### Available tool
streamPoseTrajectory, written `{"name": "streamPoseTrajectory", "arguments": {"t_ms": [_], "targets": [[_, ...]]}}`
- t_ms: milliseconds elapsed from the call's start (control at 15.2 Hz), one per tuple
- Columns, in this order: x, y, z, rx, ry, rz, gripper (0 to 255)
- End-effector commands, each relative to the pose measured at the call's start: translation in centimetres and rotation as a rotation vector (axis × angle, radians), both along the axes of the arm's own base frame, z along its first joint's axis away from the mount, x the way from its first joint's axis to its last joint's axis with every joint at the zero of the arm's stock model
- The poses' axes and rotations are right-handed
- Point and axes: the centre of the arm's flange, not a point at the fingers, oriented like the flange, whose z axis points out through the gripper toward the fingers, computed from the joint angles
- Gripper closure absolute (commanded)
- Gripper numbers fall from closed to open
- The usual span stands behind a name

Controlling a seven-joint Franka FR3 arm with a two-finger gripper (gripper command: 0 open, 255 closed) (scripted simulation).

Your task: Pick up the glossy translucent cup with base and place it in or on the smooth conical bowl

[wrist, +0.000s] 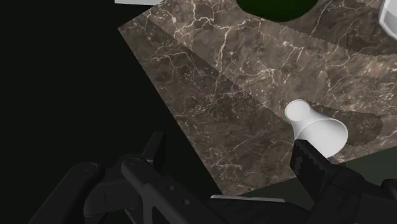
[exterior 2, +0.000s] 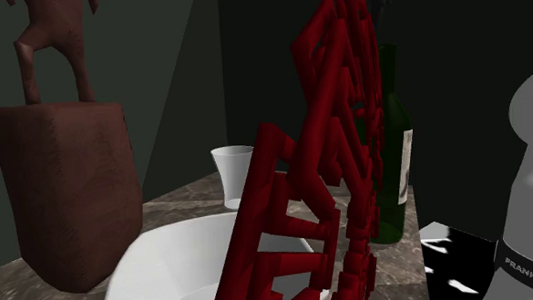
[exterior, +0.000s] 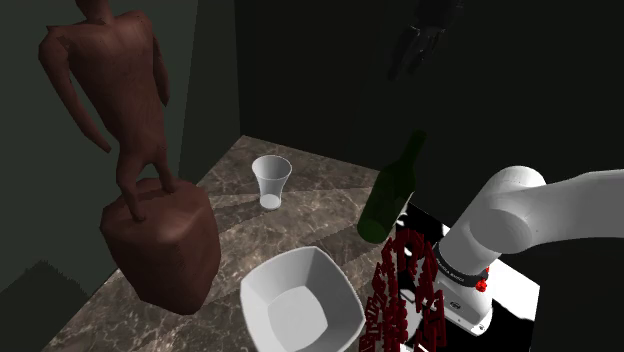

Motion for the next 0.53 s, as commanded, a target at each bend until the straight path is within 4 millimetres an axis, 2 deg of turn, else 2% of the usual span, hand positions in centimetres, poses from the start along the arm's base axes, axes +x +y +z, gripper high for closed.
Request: {"name": "streamPoseTrajectory", "arguments": {"t_ms": [0,462], "targets": [[0.0,0.0,0.0,0.0,0.0,0.0,0],[4.3,7.7,-4.8,-0.057,0.033,0.006,0]]}}
